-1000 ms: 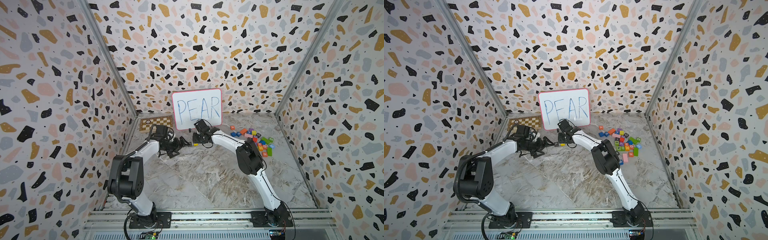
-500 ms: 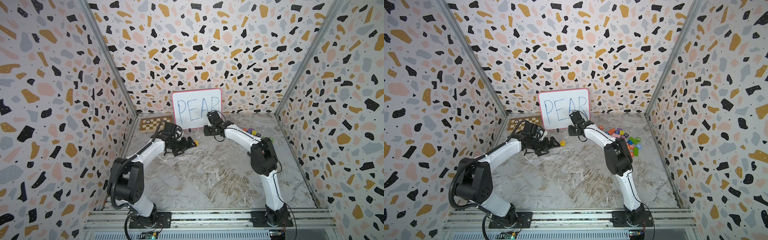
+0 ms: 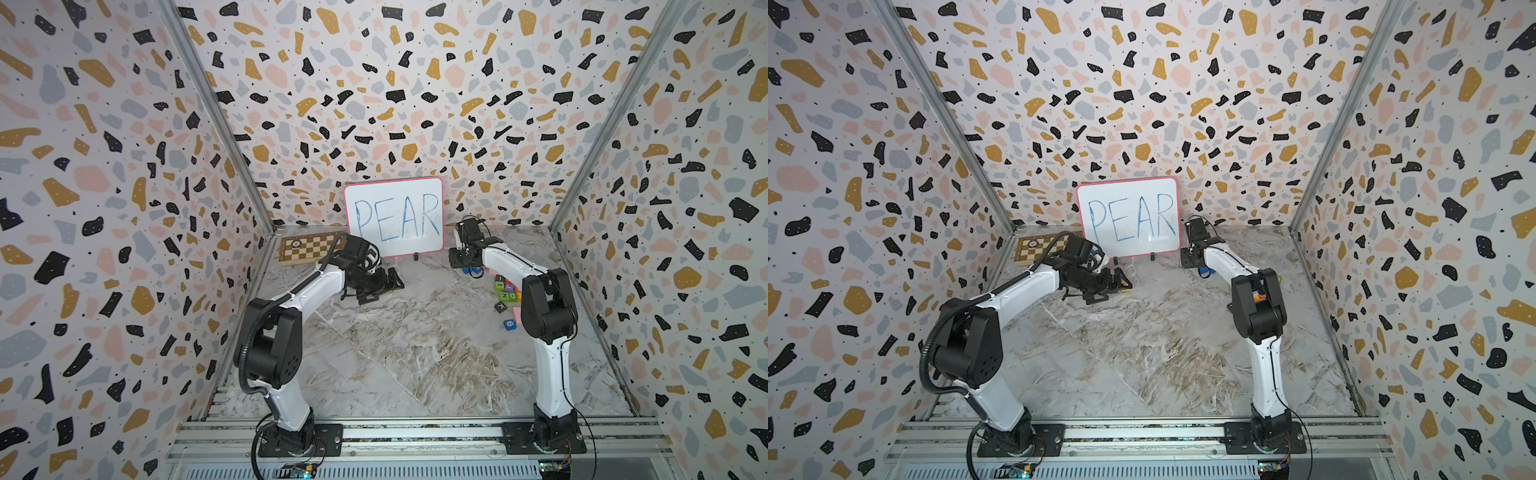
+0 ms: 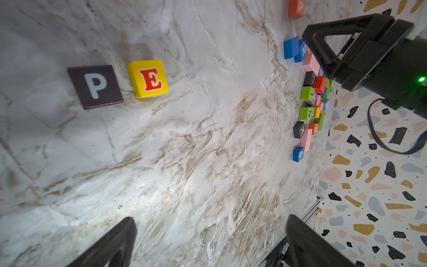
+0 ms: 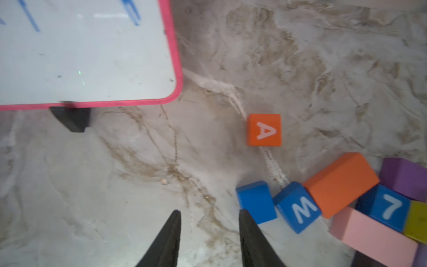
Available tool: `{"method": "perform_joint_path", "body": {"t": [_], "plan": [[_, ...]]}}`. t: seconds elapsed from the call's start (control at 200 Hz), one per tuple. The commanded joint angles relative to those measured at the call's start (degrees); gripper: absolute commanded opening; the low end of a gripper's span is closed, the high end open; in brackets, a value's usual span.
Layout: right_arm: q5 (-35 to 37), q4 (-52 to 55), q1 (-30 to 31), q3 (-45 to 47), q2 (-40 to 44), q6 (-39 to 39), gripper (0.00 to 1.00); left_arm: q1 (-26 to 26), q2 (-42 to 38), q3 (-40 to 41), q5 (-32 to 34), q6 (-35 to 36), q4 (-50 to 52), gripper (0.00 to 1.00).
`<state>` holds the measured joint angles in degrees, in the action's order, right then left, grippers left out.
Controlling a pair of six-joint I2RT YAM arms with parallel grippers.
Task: Spell the uppercase word “pear” with letter blocks
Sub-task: Pick up the letter block from the center of the board.
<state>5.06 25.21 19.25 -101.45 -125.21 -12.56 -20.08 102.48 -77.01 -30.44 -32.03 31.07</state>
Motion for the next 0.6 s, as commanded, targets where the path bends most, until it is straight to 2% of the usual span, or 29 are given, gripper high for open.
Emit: {"method": "perform_joint_path", "body": {"t": [0.0, 0.25, 0.591], "plan": [[0.86, 1.81, -1.62, -3.15, -0.70, 2.22, 0.43, -1.16, 2.72, -4.84, 0.47, 1.16, 1.85, 1.00], [0.24, 2.71, -4.49, -6.79, -3.94, 2.80, 0.44, -1.81, 8.83, -12.48, 0.09, 1.41, 4.23, 1.00], [-1.17, 4.94, -5.61, -13.42, -9.03, 3.28, 0.45, -1.87, 13.31, -17.81, -0.78, 1.18, 5.80, 1.00]]}}
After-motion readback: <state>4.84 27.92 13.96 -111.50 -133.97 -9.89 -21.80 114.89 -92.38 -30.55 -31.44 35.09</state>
